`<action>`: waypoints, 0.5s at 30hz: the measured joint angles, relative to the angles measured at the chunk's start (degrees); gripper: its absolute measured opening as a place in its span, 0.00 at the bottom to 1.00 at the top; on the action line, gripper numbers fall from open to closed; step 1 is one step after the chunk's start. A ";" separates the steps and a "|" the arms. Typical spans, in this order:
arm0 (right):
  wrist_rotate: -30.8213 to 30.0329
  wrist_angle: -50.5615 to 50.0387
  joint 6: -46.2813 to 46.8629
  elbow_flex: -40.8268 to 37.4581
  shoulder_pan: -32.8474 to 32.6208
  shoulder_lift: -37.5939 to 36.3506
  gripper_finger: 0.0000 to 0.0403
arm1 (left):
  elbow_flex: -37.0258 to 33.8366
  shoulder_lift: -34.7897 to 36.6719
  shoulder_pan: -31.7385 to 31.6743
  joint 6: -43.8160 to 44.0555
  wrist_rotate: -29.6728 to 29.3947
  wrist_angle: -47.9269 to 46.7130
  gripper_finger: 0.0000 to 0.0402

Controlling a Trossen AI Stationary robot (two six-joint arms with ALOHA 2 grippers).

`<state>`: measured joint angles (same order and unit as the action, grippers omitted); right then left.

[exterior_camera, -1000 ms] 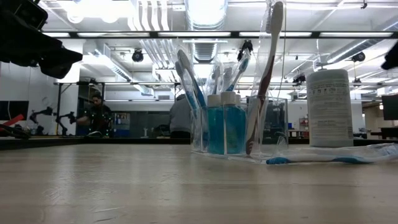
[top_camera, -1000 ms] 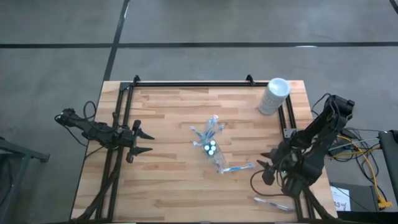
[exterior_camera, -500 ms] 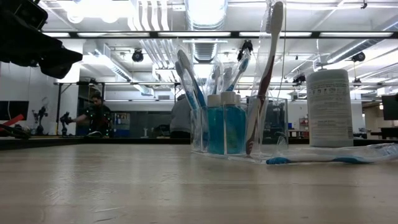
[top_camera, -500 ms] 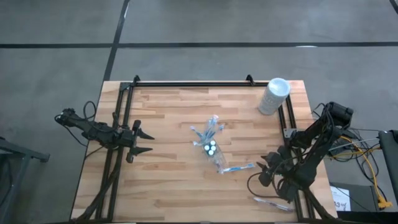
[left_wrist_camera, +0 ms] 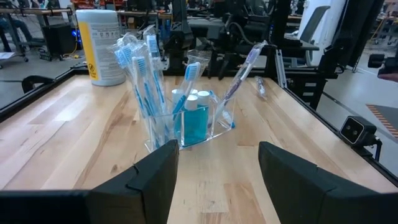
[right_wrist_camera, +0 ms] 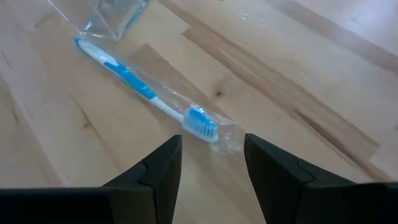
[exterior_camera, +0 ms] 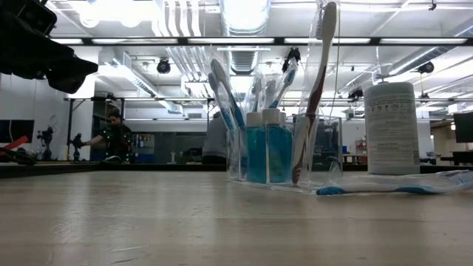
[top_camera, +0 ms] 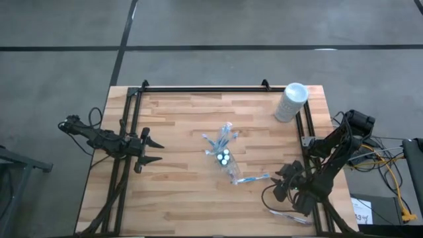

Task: Pick & Place toothbrushing station
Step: Put the blue toothbrush into the left section of the transparent organizer

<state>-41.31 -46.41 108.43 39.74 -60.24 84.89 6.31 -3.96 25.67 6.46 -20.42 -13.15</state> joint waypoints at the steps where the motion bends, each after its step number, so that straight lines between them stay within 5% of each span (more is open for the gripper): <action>1: -0.01 0.51 0.18 -0.29 0.04 0.23 0.42 | 0.00 -0.01 0.00 0.02 -0.01 0.00 0.57; 8: -0.20 1.66 1.73 -3.08 0.04 1.18 0.41 | 0.00 0.01 -0.02 0.01 -0.01 0.00 0.57; 15: -0.67 13.27 0.23 -8.67 0.04 1.46 0.41 | 0.00 -0.01 0.00 0.02 -0.01 -0.01 0.57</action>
<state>-41.98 -33.14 108.66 31.07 -60.20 86.35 6.31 -3.97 25.67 6.48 -20.43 -13.15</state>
